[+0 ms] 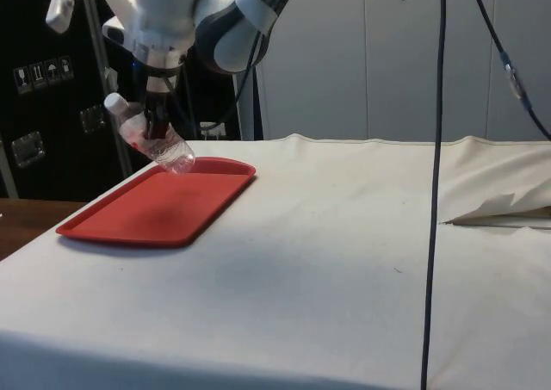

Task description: Place the bottle upright on the tray.

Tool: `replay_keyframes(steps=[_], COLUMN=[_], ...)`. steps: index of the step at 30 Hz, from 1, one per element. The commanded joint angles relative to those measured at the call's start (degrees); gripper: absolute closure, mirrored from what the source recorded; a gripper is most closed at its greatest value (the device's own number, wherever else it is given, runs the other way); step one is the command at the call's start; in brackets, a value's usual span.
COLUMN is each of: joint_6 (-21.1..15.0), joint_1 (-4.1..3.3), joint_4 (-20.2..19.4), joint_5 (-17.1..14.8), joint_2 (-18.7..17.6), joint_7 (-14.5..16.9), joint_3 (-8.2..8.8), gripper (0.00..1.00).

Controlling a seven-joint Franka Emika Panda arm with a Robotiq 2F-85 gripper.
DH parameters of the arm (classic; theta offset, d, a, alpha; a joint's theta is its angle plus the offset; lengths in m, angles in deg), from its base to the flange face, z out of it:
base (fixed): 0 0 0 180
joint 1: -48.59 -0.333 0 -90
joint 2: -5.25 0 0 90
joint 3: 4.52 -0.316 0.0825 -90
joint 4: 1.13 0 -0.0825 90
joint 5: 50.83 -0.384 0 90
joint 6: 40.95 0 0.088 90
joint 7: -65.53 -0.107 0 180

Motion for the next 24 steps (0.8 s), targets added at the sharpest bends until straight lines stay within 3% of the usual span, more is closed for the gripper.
replay_keyframes(steps=[1, 2, 3, 4, 12, 13, 14, 21, 22, 23, 24], joint_6=[-1.1, -1.4, -0.6, -1.9, -4.1, -3.4, -4.6, -6.3, -5.3, -6.5, -7.2], joint_1=[0.69, 0.69, 0.06, 0.74, 1.15, 0.46, 1.2, 1.43, 0.63, 1.43, 1.43], joint_4=[-0.1, -0.2, 0.0, -0.2, -0.2, -0.1, -0.2, -0.2, -0.1, -0.2, -0.2], joint_5=[-0.9, -1.3, -0.8, -2.0, -5.2, -4.8, -6.0, -8.7, -8.0, -9.1, -10.0], joint_2=[-0.2, -0.2, -0.1, -0.3, -0.6, -0.6, -0.7, -1.0, -0.9, -1.1, -1.2], joint_7=[0.3, 0.3, 0.0, 0.3, 0.4, 0.0, 0.4, 0.4, 0.0, 0.4, 0.4], joint_3=[-0.57, -0.57, 0.06, -0.57, -0.63, 0.11, -0.63, -0.74, 0.17, -0.74, -0.74], gripper=[0.86, 0.86, 0.86, 0.86, 0.86, 0.86, 0.86, 0.86, 0.86, 0.86, 0.86])
